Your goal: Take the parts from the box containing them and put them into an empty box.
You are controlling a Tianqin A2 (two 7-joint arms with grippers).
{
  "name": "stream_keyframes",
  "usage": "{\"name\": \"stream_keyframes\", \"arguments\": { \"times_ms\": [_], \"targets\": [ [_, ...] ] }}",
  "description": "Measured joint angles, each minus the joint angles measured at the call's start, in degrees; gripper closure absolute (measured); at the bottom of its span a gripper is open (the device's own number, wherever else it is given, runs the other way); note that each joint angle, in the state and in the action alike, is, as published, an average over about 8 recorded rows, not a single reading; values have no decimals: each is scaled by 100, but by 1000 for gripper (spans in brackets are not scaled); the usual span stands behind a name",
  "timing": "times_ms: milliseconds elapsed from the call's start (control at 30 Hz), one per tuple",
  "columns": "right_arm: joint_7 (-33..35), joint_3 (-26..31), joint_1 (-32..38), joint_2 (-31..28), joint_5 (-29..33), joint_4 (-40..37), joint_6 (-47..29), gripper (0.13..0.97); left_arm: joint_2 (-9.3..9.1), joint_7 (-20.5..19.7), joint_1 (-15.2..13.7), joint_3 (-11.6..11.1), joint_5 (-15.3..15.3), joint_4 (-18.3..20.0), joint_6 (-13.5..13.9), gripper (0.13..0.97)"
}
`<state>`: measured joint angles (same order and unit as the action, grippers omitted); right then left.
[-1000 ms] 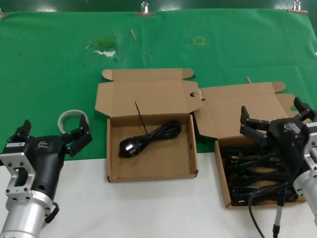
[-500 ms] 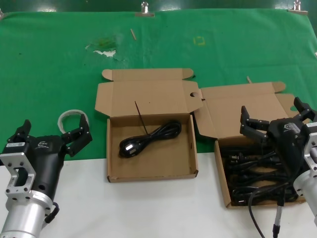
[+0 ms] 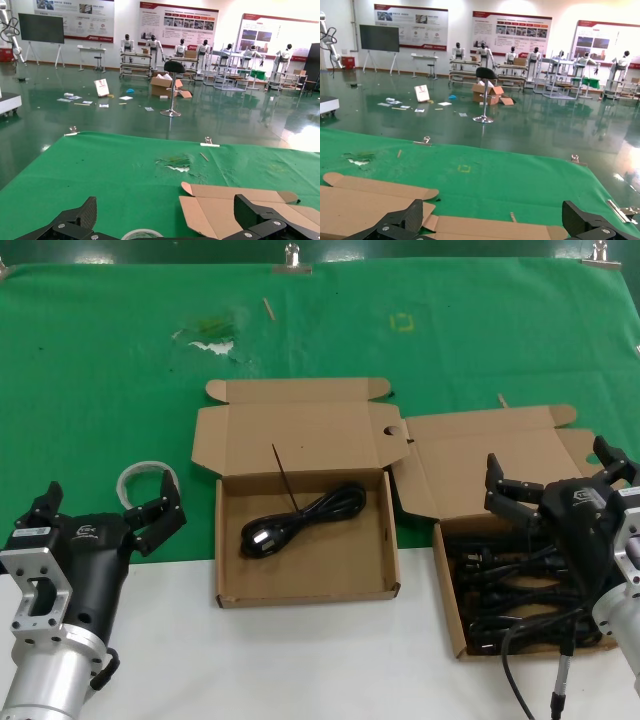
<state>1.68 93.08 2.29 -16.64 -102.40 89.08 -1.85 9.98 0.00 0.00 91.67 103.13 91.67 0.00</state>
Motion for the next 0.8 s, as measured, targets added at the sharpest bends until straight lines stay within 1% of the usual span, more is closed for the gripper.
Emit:
{"name": "stream_keyframes", "arguments": {
  "times_ms": [800],
  "targets": [
    [0, 0, 0, 0, 0, 0, 0, 129, 0, 0, 0, 0, 0, 0, 0, 132]
  ]
}}
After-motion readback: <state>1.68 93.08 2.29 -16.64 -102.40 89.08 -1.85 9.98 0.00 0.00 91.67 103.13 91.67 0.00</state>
